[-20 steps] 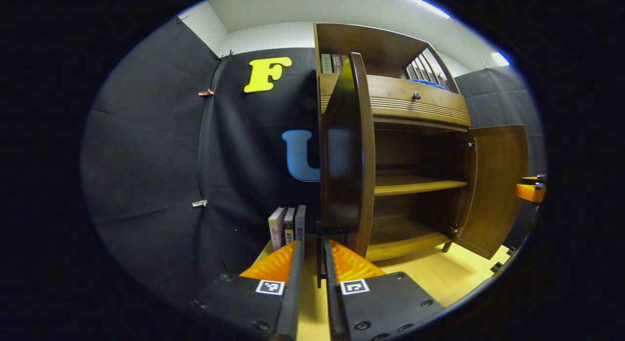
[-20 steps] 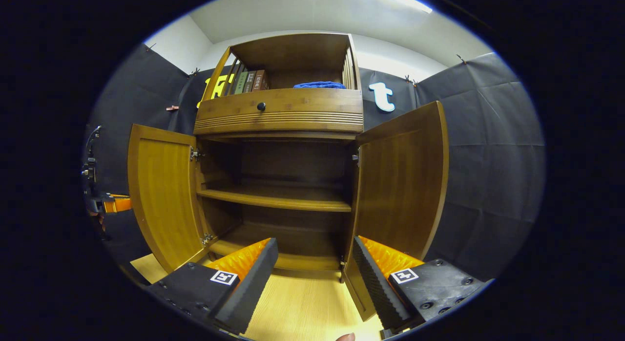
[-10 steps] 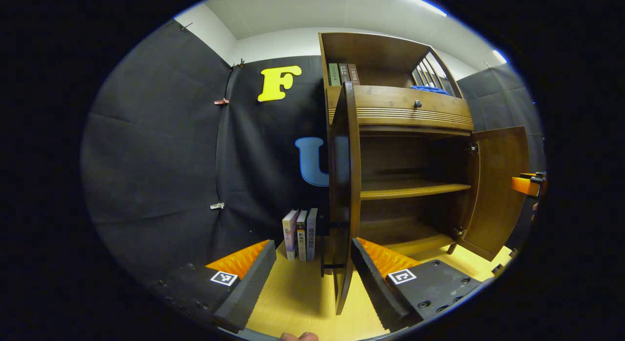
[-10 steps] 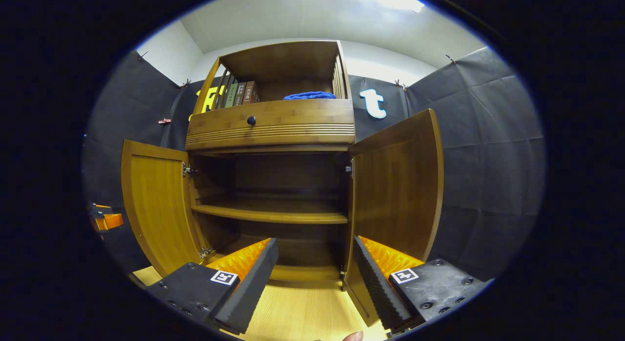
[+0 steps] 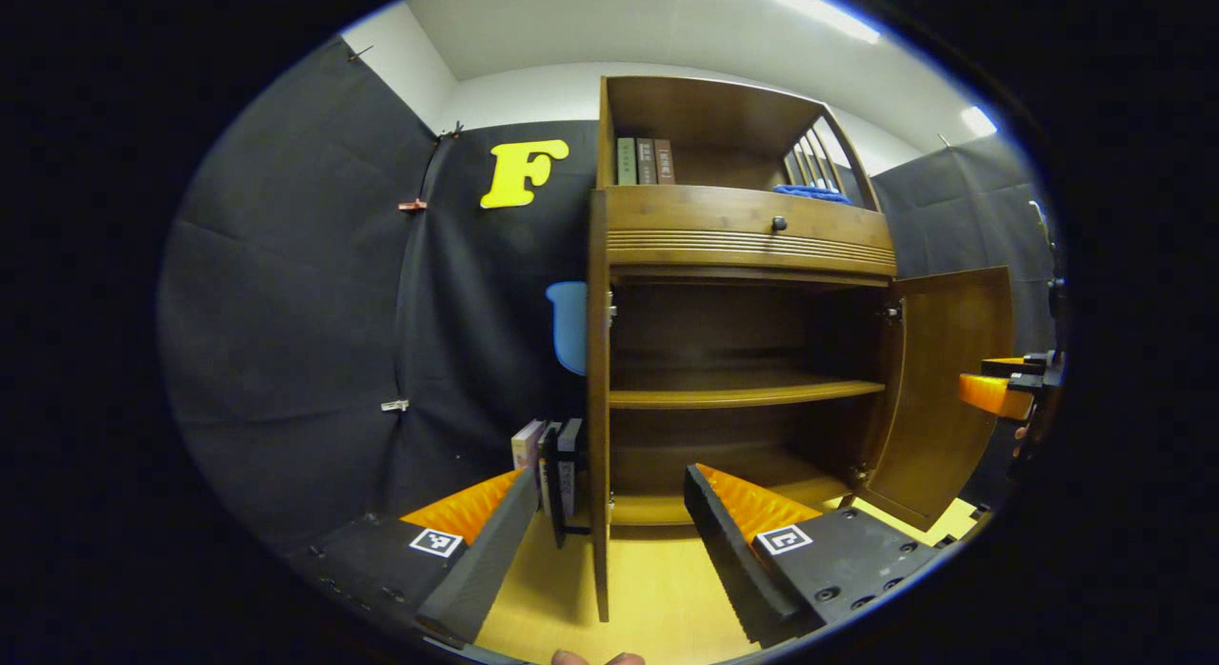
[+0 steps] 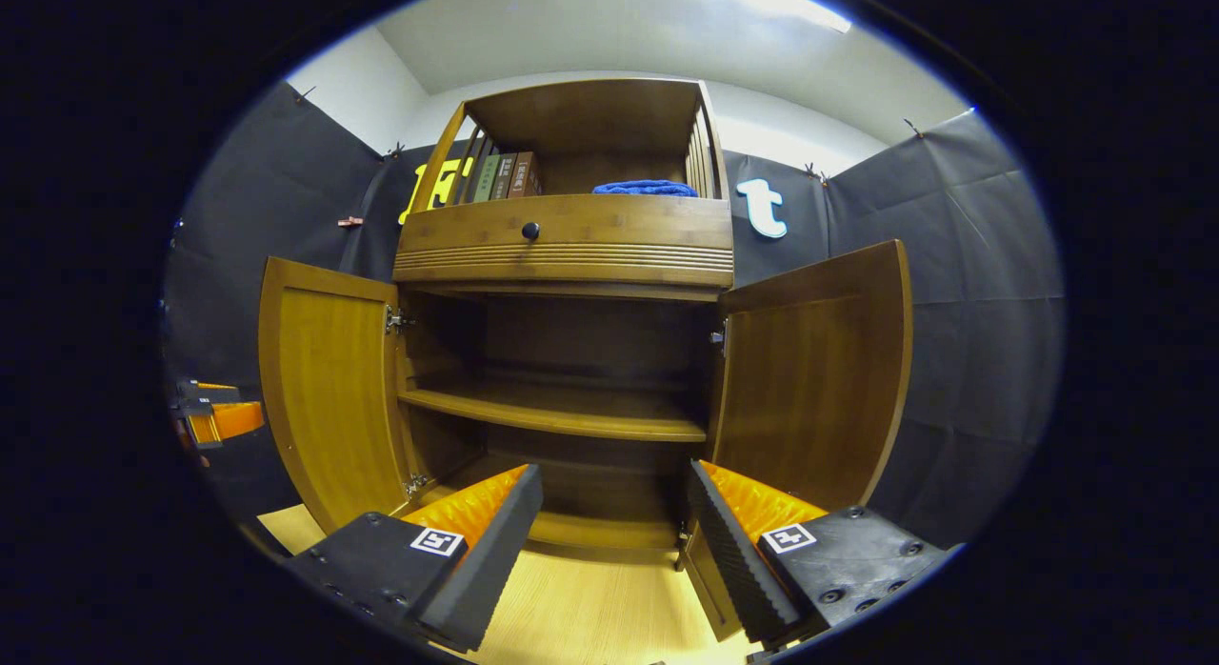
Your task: Open the right door of the double-door shoe cabinet with the right hand, and open the left door with the left hand.
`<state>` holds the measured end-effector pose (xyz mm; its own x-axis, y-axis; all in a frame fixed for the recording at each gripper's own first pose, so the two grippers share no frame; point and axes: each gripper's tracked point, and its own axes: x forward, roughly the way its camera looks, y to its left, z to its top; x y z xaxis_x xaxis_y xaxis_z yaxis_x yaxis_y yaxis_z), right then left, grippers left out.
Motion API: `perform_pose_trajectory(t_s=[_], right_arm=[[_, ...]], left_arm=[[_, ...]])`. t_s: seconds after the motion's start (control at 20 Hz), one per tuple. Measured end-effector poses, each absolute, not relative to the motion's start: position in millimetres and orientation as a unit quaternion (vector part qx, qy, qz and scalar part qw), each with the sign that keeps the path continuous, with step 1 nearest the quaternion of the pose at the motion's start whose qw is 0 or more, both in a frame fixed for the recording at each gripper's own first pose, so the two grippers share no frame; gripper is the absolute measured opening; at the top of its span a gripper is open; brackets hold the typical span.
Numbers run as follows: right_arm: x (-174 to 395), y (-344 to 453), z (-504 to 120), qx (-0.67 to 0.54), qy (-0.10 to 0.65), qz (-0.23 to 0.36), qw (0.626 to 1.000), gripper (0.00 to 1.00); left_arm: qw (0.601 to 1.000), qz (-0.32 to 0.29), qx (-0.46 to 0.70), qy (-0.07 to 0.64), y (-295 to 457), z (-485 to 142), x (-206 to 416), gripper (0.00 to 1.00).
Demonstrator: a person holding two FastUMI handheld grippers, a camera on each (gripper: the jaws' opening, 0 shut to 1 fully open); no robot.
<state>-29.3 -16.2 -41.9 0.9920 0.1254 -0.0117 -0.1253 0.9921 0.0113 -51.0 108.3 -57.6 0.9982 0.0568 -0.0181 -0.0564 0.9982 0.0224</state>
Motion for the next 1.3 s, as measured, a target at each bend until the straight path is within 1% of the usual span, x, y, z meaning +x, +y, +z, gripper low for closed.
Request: perform_pose_trajectory(t_s=[0.2, 0.25, 0.3, 0.45, 0.5, 0.65, 0.7, 0.75, 0.85, 0.9, 0.95, 1.0, 1.15, 1.2, 1.3], right_arm=[[-31, -16, -37, 0.013, 0.002, 0.056, 0.998, 0.98], [-31, -16, -37, 0.014, 0.001, 0.053, 0.999, 1.0], [-31, -16, -35, 0.015, 0.001, 0.052, 0.999, 0.95], [-30, -14, -33, 0.019, 0.0, 0.048, 0.999, 0.98], [-29, -14, -31, 0.021, -0.002, 0.046, 0.999, 0.95], [-28, -10, -27, 0.023, -0.007, 0.044, 0.999, 0.95], [-28, -9, -26, 0.023, -0.008, 0.044, 0.999, 1.0], [-28, -8, -25, 0.022, -0.009, 0.046, 0.999, 0.98], [-27, -6, -24, 0.019, -0.009, 0.048, 0.999, 0.98], [-26, -6, -24, 0.018, -0.009, 0.049, 0.999, 1.0], [-26, -6, -23, 0.018, -0.01, 0.048, 0.999, 1.0], [-26, -6, -23, 0.018, -0.011, 0.047, 0.999, 0.98], [-26, -7, -27, 0.016, -0.007, 0.046, 0.999, 0.98], [-25, -7, -28, 0.017, -0.006, 0.045, 0.999, 1.0], [-25, -8, -27, 0.019, -0.006, 0.044, 0.999, 1.0]], left_arm=[[1.0, -0.003, 0.016, 0.005, 77, -53, -41, 0.96], [1.0, -0.01, 0.014, 0.006, 69, -52, -38, 0.96], [1.0, -0.017, 0.012, 0.006, 63, -51, -35, 0.96], [1.0, -0.027, 0.003, 0.004, 49, -45, -30, 0.96], [1.0, -0.03, 0.001, 0.002, 44, -43, -28, 0.96], [0.999, -0.036, -0.006, 0.0, 31, -39, -24, 0.96], [0.999, -0.038, -0.005, -0.003, 28, -38, -23, 0.96], [0.999, -0.039, -0.002, -0.004, 25, -37, -22, 0.96], [0.999, -0.048, -0.002, -0.002, 18, -39, -20, 0.96], [0.999, -0.051, -0.001, -0.001, 15, -39, -20, 0.96], [0.999, -0.053, 0.0, -0.001, 13, -39, -20, 0.96], [0.999, -0.055, 0.001, -0.001, 12, -39, -18, 0.96], [0.999, -0.054, 0.005, -0.002, 12, -38, -17, 0.96], [0.999, -0.053, 0.006, -0.001, 12, -39, -16, 0.96], [0.999, -0.052, 0.006, -0.001, 13, -38, -15, 0.96]])
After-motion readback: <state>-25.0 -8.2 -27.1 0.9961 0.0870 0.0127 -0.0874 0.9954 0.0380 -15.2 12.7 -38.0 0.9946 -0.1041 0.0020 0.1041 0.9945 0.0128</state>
